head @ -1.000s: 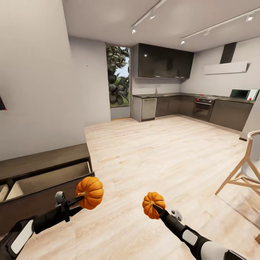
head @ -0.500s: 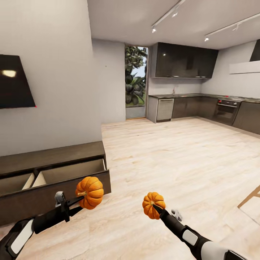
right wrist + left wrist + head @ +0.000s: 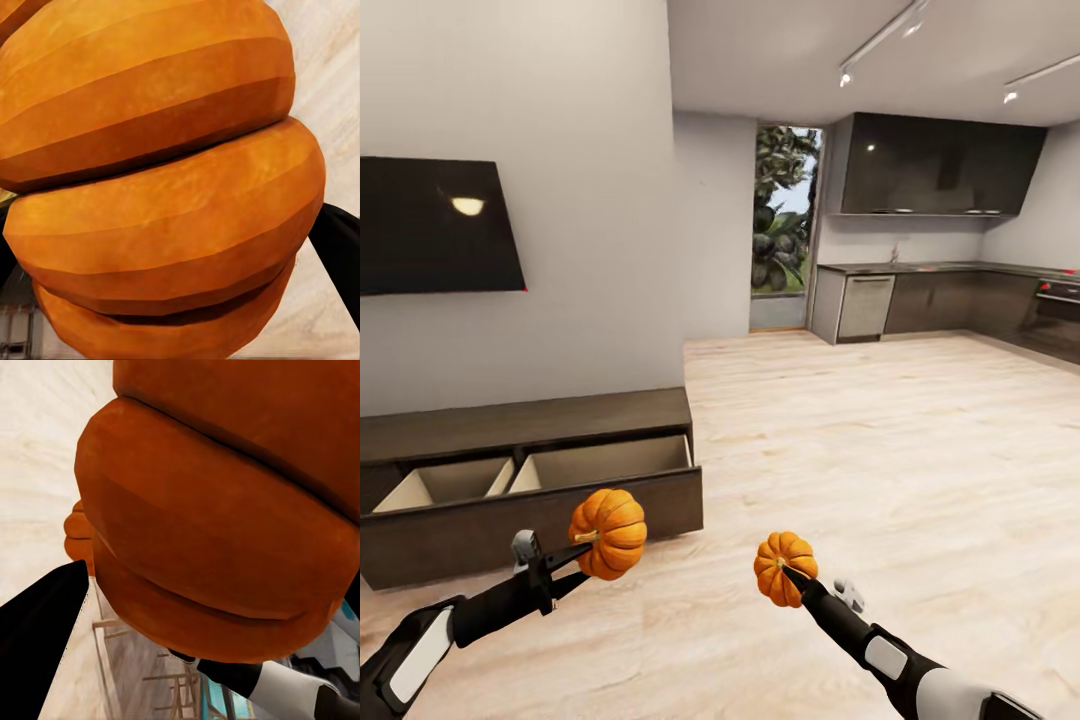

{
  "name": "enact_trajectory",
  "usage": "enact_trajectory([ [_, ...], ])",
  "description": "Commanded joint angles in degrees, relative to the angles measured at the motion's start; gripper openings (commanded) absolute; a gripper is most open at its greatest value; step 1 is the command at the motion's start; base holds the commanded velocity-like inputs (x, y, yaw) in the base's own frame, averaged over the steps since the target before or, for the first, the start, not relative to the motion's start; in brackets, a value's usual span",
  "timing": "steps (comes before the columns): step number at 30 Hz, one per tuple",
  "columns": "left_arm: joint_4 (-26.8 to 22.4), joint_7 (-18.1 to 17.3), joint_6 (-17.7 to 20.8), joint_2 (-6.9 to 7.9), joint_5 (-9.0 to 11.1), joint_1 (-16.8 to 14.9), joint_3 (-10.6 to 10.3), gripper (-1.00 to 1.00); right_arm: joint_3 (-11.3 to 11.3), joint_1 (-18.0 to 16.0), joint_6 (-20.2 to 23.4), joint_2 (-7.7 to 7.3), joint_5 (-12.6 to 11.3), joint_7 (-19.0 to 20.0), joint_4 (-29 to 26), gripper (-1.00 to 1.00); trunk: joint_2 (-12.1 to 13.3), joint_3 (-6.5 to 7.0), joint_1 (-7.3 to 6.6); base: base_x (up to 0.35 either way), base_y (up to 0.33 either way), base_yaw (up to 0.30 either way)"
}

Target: Place each of the two pumpkins and all three candles from the living room inside a cabinet in the living room (use any cabinet), then make sure every cabinet is closed, and position the cauldron so it is next to a table in the living room.

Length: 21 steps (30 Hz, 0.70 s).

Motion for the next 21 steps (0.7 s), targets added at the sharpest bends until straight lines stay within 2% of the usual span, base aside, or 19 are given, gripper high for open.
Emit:
enact_trajectory([
  [1, 0.05, -0.02, 0.64, -0.01, 0.57, -0.06, 0.03, -1.0, 0.01, -0.03, 0.33, -0.01, -0.73, 0.1, -0.03, -1.0, -0.03, -0.05, -0.01, 0.0, 0.0, 0.289],
  [5, 0.25, -0.01, 0.64, -0.03, 0.57, -0.06, 0.06, -1.0, 0.02, -0.03, 0.29, 0.05, -0.73, 0.1, -0.03, -1.0, -0.03, -0.05, -0.01, 0.0, 0.088, 0.289],
  [13, 0.37, 0.01, 0.64, -0.05, 0.57, -0.06, 0.01, -1.0, 0.02, -0.03, 0.24, 0.08, -0.73, 0.09, -0.03, -1.0, -0.03, -0.05, -0.01, 0.017, 0.271, 0.289],
  [21, 0.28, 0.03, 0.64, -0.07, 0.56, -0.06, 0.01, -1.0, -0.02, -0.03, 0.06, -0.05, -0.74, 0.39, -0.03, -1.0, -0.03, -0.05, -0.01, 0.211, 0.216, 0.282],
])
